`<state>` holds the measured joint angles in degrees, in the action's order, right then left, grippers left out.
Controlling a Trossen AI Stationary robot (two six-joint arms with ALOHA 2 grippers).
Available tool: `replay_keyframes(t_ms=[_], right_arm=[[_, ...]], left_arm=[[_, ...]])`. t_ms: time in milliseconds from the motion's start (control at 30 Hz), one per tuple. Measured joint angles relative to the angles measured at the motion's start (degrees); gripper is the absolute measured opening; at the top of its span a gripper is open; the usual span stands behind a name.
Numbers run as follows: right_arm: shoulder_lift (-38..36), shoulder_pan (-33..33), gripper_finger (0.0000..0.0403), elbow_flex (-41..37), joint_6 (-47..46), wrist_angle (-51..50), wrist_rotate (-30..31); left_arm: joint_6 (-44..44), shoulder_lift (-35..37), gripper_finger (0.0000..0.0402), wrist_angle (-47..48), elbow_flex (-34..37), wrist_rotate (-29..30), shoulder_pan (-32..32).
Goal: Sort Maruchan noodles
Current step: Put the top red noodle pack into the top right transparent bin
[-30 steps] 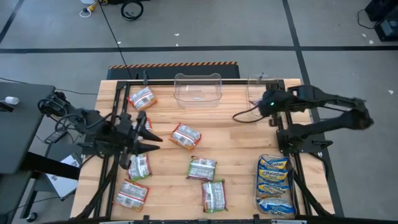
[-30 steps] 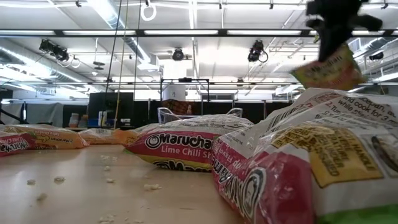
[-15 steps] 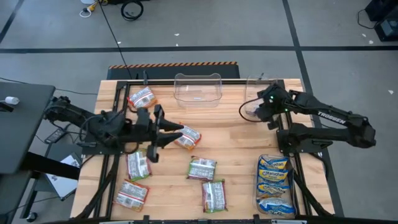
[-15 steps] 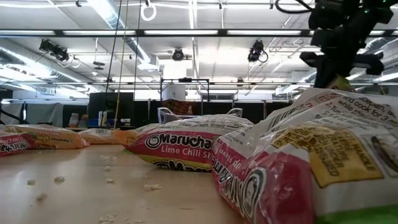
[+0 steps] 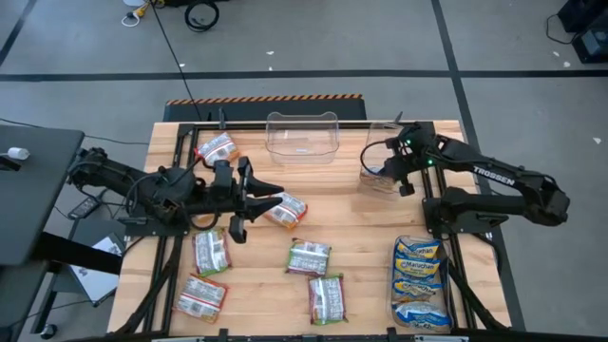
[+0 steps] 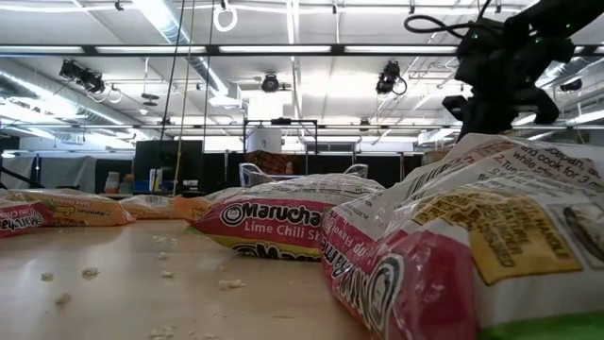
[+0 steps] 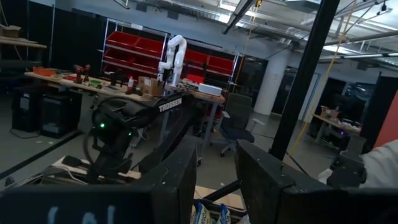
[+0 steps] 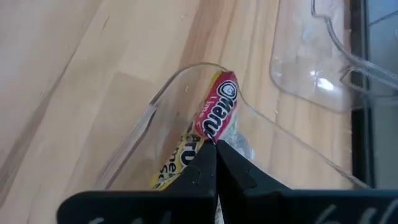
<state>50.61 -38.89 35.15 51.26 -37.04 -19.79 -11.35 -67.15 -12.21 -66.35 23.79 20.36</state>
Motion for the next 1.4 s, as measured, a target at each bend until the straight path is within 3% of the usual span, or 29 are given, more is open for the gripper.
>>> replay_keyframes(t_ms=[167, 433, 700, 933, 1200, 1300, 1400], right_arm=[[0.1, -0.7, 0.0002, -2.2, -2.5, 2.9, -1.8], [0.1, -0.7, 0.0006, -5.5, -6.6, 2.6, 1.6], [-0.2, -0.6, 0.0035, -2.5, -13.5, 0.3, 7.2], [0.5, -0.7, 0.0082, 4.4, -18.3, -8.3, 20.2], [2.1, -0.7, 0.0149, 7.6, -32.1, -14.1, 17.5], [2.6, 1.3, 0.0174, 7.6, -36.3, -14.9, 10.5], [3.9, 5.6, 0.0193, 7.6, -39.4, -14.0, 14.7]], left_arm=[[0.0, 0.0, 0.0114, 0.1, 0.0, 0.8, 0.1], [1.1, 0.0, 0.0115, 0.2, 0.0, 1.8, 0.1], [2.8, 0.5, 0.0115, 0.6, 0.0, 2.6, 1.4], [3.0, 2.7, 0.0114, 6.0, 0.0, 6.2, 3.9], [0.2, 4.4, 0.0114, 12.5, 0.0, 7.8, 4.4], [-1.0, 4.4, 0.0114, 14.3, 0.0, 7.6, 4.8], [-1.9, 4.4, 0.0114, 16.0, 0.0, 7.5, 5.5]])
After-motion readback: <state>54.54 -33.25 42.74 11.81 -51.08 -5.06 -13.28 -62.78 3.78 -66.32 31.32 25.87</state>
